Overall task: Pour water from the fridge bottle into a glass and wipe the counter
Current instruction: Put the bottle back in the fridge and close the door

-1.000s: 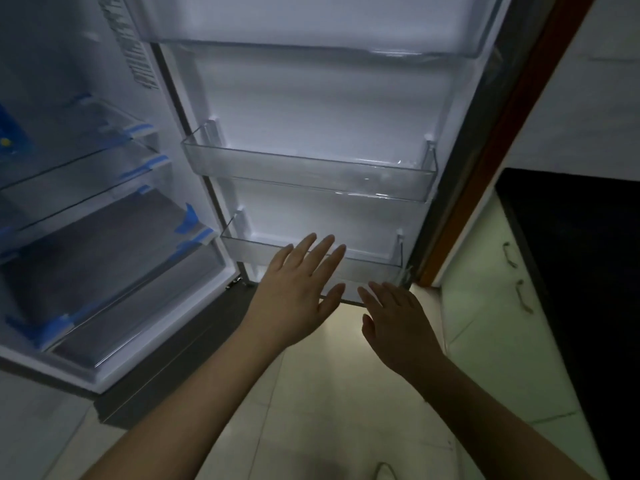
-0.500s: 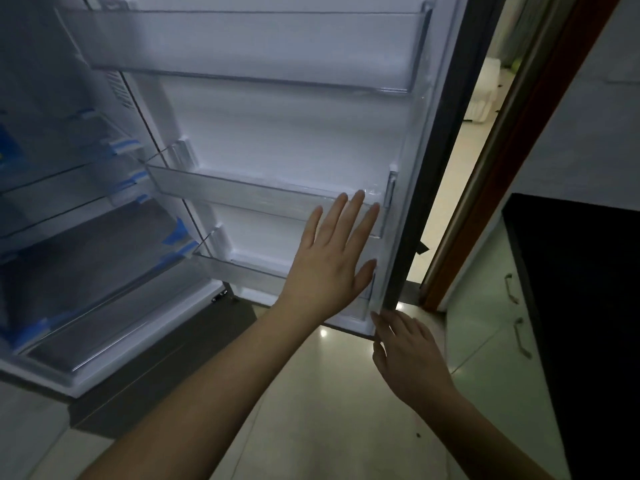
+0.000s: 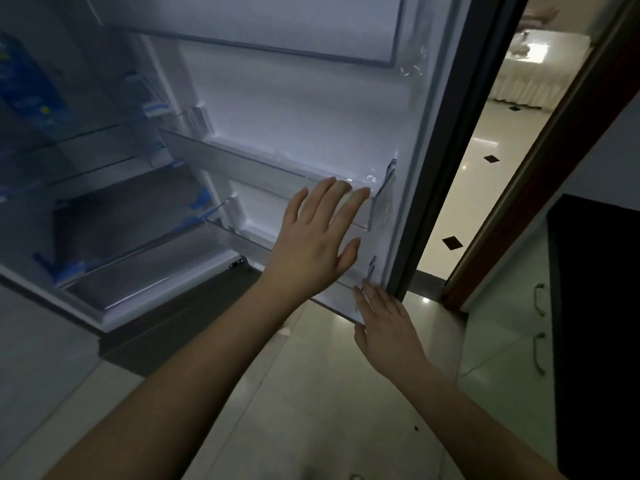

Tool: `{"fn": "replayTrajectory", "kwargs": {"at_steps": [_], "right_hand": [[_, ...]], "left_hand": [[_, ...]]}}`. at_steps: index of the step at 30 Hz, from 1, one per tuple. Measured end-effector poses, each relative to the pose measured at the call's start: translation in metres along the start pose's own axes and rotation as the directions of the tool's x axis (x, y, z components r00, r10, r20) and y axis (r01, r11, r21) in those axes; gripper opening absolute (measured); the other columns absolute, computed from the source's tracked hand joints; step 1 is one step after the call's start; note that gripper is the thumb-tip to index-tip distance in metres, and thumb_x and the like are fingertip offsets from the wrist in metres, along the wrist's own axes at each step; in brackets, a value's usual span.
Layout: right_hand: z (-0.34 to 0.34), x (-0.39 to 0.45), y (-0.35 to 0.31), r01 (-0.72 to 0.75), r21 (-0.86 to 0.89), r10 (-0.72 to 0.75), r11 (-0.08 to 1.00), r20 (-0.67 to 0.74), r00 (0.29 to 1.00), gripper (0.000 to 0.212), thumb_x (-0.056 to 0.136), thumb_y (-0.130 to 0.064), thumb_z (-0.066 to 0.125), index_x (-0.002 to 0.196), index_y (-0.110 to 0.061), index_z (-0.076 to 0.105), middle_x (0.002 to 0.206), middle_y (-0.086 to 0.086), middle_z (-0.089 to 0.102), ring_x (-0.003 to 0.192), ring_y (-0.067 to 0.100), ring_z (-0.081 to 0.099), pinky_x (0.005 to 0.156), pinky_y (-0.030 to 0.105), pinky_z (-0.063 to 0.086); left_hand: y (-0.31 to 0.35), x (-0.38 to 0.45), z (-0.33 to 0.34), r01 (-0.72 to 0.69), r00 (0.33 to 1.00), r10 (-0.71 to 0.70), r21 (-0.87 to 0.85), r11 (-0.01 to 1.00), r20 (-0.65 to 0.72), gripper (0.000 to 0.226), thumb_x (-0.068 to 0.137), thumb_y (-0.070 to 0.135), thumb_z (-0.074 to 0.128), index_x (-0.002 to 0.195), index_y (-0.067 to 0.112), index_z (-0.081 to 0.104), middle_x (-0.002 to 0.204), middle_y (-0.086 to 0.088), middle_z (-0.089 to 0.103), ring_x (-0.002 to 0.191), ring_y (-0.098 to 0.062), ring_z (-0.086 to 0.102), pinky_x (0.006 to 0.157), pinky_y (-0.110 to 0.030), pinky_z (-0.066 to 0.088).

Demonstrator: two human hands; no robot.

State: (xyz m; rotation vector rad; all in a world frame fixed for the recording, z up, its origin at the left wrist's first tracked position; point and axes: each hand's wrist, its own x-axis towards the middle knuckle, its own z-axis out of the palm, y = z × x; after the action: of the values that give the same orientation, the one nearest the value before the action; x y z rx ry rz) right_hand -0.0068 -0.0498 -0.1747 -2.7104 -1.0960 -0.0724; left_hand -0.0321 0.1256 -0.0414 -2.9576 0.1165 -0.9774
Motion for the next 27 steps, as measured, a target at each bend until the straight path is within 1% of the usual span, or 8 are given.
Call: {"fn": "replayTrajectory", "kwargs": {"at_steps": [4,7,10,15,19,23,25,27], "right_hand": [[0.006,-0.005,-0.004,0.056,0.027,-0.055,0.998,-0.012,0.998,0.065,0.083,-0.027,0.067,0.143,-0.01,0.047,0.148,0.011,0.044,0.129,0.028,0.051,0.104,0.044,0.045],[0.01,-0.013,-0.013,0.094,0.033,-0.092,0.995,-0.038,0.995,0.069,0.081,-0.025,0.069,0.143,-0.009,0.046,0.148,0.012,0.045,0.124,0.028,0.054,0.104,0.043,0.045],[0.014,-0.022,-0.025,0.149,0.026,-0.148,0.988,-0.04,0.988,0.071,0.08,-0.025,0.069,0.144,-0.009,0.044,0.149,0.012,0.043,0.122,0.026,0.055,0.104,0.041,0.046],[0.017,-0.037,-0.051,0.25,0.024,-0.248,0.968,-0.059,0.967,0.071,0.076,-0.021,0.069,0.142,-0.01,0.047,0.146,0.011,0.047,0.121,0.025,0.056,0.103,0.04,0.046],[0.017,-0.044,-0.073,0.333,0.066,-0.329,0.941,-0.07,0.942,0.068,0.072,-0.018,0.068,0.138,-0.012,0.053,0.142,0.008,0.051,0.122,0.024,0.056,0.102,0.039,0.046],[0.01,-0.054,-0.093,0.448,0.14,-0.448,0.883,-0.034,0.893,0.06,0.08,-0.023,0.061,0.138,-0.015,0.051,0.148,0.002,0.045,0.132,0.02,0.047,0.1,0.037,0.048],[0.001,-0.058,-0.102,0.526,0.134,-0.523,0.84,-0.058,0.85,0.053,0.086,-0.027,0.051,0.138,-0.015,0.052,0.149,0.001,0.043,0.134,0.018,0.044,0.102,0.036,0.046],[-0.01,-0.062,-0.109,0.597,0.124,-0.586,0.793,-0.114,0.802,0.049,0.091,-0.027,0.045,0.137,-0.013,0.053,0.149,0.004,0.045,0.136,0.019,0.042,0.103,0.038,0.046]], "left_hand": [[0.0,-0.01,-0.01,0.015,1.0,-0.016,-0.039,0.999,-0.007,0.057,0.095,0.037,0.051,0.145,0.011,0.042,0.144,-0.015,0.047,0.14,-0.03,0.035,0.111,-0.047,0.032],[0.0,-0.02,-0.023,0.052,0.999,-0.052,-0.121,0.991,0.008,0.056,0.095,0.038,0.056,0.142,0.009,0.046,0.142,-0.016,0.048,0.14,-0.031,0.035,0.109,-0.046,0.037],[-0.001,-0.035,-0.037,0.1,0.995,-0.101,-0.165,0.981,0.001,0.056,0.095,0.041,0.06,0.139,0.009,0.048,0.143,-0.015,0.047,0.141,-0.029,0.034,0.108,-0.042,0.037],[-0.001,-0.066,-0.057,0.19,0.979,-0.199,-0.164,0.968,-0.045,0.054,0.093,0.041,0.063,0.134,0.007,0.051,0.142,-0.015,0.048,0.141,-0.028,0.036,0.107,-0.044,0.041],[-0.006,-0.087,-0.073,0.252,0.959,-0.269,-0.157,0.955,-0.094,0.053,0.09,0.043,0.066,0.121,0.001,0.057,0.134,-0.019,0.054,0.137,-0.031,0.042,0.104,-0.043,0.044],[-0.02,-0.108,-0.092,0.299,0.937,-0.314,-0.115,0.947,-0.149,0.04,0.092,0.034,0.065,0.112,0.002,0.056,0.127,-0.021,0.057,0.131,-0.031,0.048,0.096,-0.049,0.05],[-0.03,-0.122,-0.1,0.309,0.931,-0.325,-0.116,0.944,-0.165,0.033,0.092,0.028,0.065,0.112,0.004,0.054,0.127,-0.02,0.057,0.131,-0.03,0.049,0.096,-0.051,0.05],[-0.04,-0.136,-0.108,0.327,0.925,-0.346,-0.139,0.935,-0.155,0.032,0.093,0.026,0.065,0.115,0.006,0.053,0.132,-0.019,0.056,0.133,-0.028,0.047,0.098,-0.051,0.049]]}}
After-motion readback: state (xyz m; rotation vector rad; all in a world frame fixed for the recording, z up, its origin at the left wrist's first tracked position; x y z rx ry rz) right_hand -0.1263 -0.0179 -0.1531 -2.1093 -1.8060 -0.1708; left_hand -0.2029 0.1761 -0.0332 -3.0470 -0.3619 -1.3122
